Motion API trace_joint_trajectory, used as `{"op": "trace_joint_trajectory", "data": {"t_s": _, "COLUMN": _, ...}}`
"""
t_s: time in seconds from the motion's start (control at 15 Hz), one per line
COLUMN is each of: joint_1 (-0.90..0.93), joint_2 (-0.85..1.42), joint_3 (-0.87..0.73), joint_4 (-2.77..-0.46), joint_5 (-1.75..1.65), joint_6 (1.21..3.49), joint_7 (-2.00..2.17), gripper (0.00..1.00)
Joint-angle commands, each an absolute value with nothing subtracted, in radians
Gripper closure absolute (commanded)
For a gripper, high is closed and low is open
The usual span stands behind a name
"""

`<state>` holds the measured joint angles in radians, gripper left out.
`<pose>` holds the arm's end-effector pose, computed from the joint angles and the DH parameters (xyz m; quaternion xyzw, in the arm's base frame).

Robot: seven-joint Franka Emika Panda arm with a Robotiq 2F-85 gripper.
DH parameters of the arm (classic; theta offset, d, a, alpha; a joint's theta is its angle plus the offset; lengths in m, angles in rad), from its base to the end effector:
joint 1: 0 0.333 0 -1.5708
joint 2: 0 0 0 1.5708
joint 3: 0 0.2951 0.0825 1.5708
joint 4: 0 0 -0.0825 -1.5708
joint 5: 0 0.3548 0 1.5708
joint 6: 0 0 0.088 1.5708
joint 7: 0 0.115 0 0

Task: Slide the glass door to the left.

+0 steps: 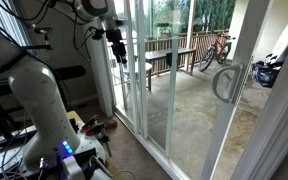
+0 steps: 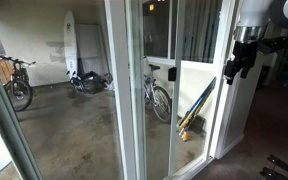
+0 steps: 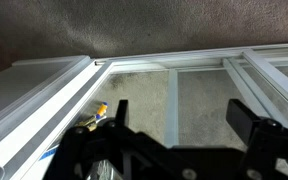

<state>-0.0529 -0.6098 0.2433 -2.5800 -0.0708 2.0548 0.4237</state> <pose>0.3511 0.0641 0.4477 0.9872 -0.1191 0.0612 0.0872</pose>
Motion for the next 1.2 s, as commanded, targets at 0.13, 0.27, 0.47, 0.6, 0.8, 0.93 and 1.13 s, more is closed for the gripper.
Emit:
{"op": "trace_joint_trajectory", "data": {"t_s": 0.13, "joint_1": -0.036, "joint_2": -0.607, "joint_3": 0.228, "joint_4": -2.578, "joint_5": -0.081, "joint_6": 2.052, "joint_7": 0.432, "gripper": 0.0}}
{"op": "trace_joint_trajectory", "data": {"t_s": 0.27, "joint_1": -0.036, "joint_2": -0.607, "joint_3": 0.228, "joint_4": -2.578, "joint_5": -0.081, "joint_6": 2.052, "joint_7": 0.432, "gripper": 0.0}}
{"op": "trace_joint_trajectory", "data": {"t_s": 0.47, "joint_1": -0.036, "joint_2": -0.607, "joint_3": 0.228, "joint_4": -2.578, "joint_5": -0.081, "joint_6": 2.052, "joint_7": 0.432, "gripper": 0.0}}
{"op": "trace_joint_trajectory", "data": {"t_s": 0.6, "joint_1": -0.036, "joint_2": -0.607, "joint_3": 0.228, "joint_4": -2.578, "joint_5": -0.081, "joint_6": 2.052, "joint_7": 0.432, "gripper": 0.0}}
{"op": "trace_joint_trajectory", "data": {"t_s": 0.8, "joint_1": -0.036, "joint_2": -0.612, "joint_3": 0.211, "joint_4": -2.577, "joint_5": -0.076, "joint_6": 2.066, "joint_7": 0.412, "gripper": 0.0}}
{"op": "trace_joint_trajectory", "data": {"t_s": 0.93, "joint_1": -0.044, "joint_2": -0.622, "joint_3": 0.182, "joint_4": -2.574, "joint_5": -0.077, "joint_6": 2.097, "joint_7": 0.398, "gripper": 0.0}}
{"op": "trace_joint_trajectory", "data": {"t_s": 1.13, "joint_1": -0.059, "joint_2": -0.637, "joint_3": 0.078, "joint_4": -2.553, "joint_5": -0.091, "joint_6": 2.074, "joint_7": 0.249, "gripper": 0.0}}
